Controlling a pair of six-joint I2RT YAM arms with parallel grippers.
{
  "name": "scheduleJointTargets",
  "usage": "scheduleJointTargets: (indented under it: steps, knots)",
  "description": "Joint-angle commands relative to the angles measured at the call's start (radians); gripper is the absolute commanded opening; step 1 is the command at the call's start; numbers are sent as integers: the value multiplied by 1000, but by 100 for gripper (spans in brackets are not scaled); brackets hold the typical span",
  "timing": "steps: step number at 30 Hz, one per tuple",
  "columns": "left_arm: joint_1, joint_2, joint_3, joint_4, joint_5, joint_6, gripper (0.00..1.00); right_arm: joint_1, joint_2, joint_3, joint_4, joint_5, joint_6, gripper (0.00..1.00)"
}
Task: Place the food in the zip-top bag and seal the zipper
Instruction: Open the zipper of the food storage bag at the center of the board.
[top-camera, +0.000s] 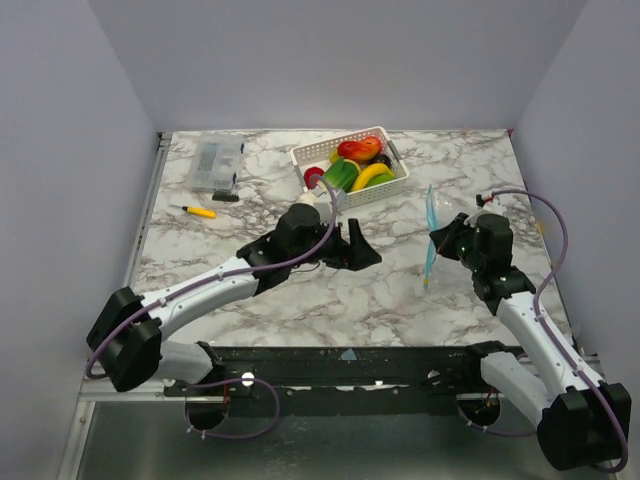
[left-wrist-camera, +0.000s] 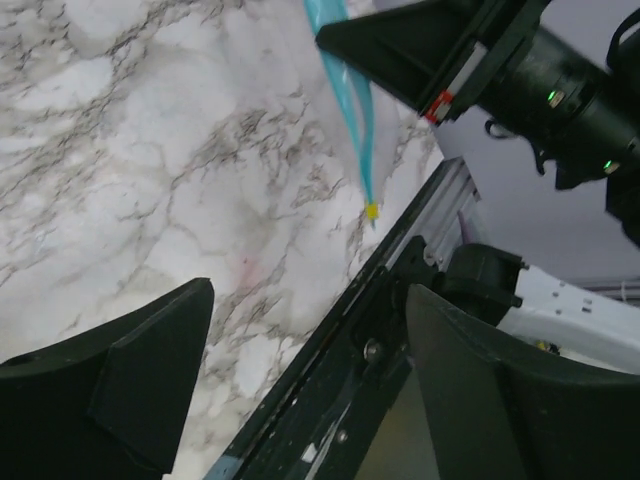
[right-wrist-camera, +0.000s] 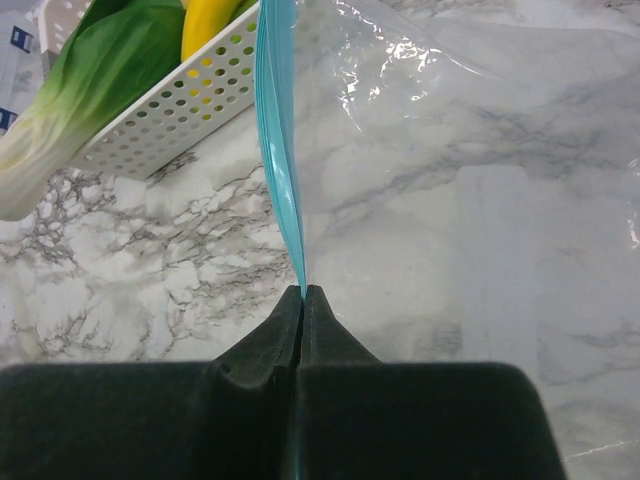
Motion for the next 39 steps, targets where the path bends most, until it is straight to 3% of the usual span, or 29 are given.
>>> scheduleJointTargets:
  steps: [1, 5, 9, 11, 14, 20, 31, 39]
  knots:
    - [-35, 168, 170, 54, -19, -40, 71, -2, -37, -27, 47, -51, -1, 1]
    - [-46, 315, 298, 61, 11, -78, 65, -3, -62, -39, 70, -71, -3, 1]
    - [-47, 443, 489, -14, 16, -80, 78, -3, -68, -46, 78, -80, 0, 1]
    - [-47, 521, 627, -131, -10, -62, 78, -2, -69, -44, 77, -86, -1, 1]
    - [-47, 609, 777, -249, -76, -42, 67, -2, -76, -44, 82, -80, -1, 1]
    - [-47, 664, 826, -236, -128, -52, 42, -2, -92, -46, 83, -79, 0, 1]
    - [-46, 777, 947, -267, -135, -67, 39, -3, -102, -52, 93, -100, 0, 1]
    - [-46, 835, 1008, -280, -109, -70, 17, -2, -115, -54, 93, -110, 0, 1]
